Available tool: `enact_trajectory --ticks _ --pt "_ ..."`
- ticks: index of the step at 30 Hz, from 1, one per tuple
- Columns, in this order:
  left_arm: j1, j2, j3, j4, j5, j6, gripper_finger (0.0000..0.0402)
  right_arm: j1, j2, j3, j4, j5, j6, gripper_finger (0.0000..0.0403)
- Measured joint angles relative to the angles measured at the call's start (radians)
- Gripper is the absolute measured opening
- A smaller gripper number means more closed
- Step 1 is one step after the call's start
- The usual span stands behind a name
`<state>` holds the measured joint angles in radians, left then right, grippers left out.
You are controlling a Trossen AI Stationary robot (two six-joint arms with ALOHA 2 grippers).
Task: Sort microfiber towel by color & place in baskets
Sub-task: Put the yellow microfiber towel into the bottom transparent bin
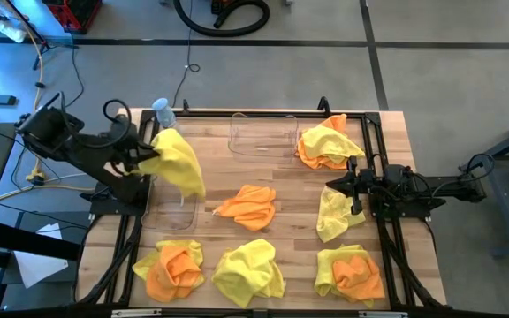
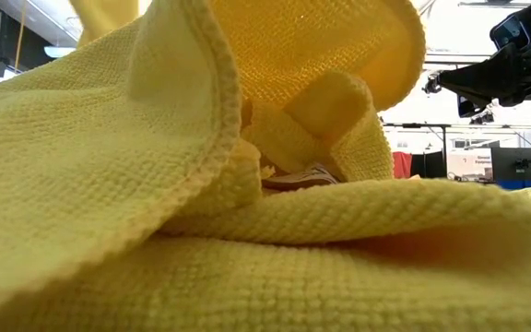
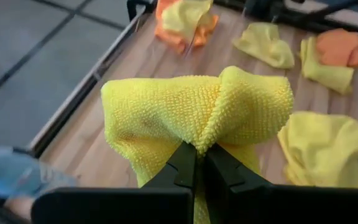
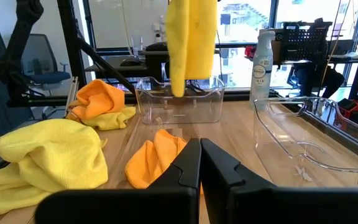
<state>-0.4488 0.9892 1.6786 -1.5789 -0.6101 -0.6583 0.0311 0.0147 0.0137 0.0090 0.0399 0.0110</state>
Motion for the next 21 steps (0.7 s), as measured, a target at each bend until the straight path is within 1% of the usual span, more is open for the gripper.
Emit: enact_trajectory --ticks 3,7,14,17,21 --pt "0.0 -0.027 -0.012 0.007 0.044 0.011 0.0 0.0 0.0 0.0 0.0 0.0 0.0 0.0" --pt "0.0 -0.048 -0.012 0.008 0.064 0.019 0.0 0.0 0.0 0.0 0.0 0.0 0.0 0.0" --pt "0.001 -0.08 -0.012 0.008 0.137 0.068 0.0 0.0 0.0 0.0 0.0 -0.001 0.0 0.0" --pt "0.001 -0.099 -0.012 0.008 0.155 0.082 0.0 0.0 0.0 0.0 0.0 -0.001 0.0 0.0" --pt "0.005 -0.121 -0.012 0.007 0.152 0.124 0.0 0.0 0.0 0.0 0.0 -0.002 0.0 0.0"
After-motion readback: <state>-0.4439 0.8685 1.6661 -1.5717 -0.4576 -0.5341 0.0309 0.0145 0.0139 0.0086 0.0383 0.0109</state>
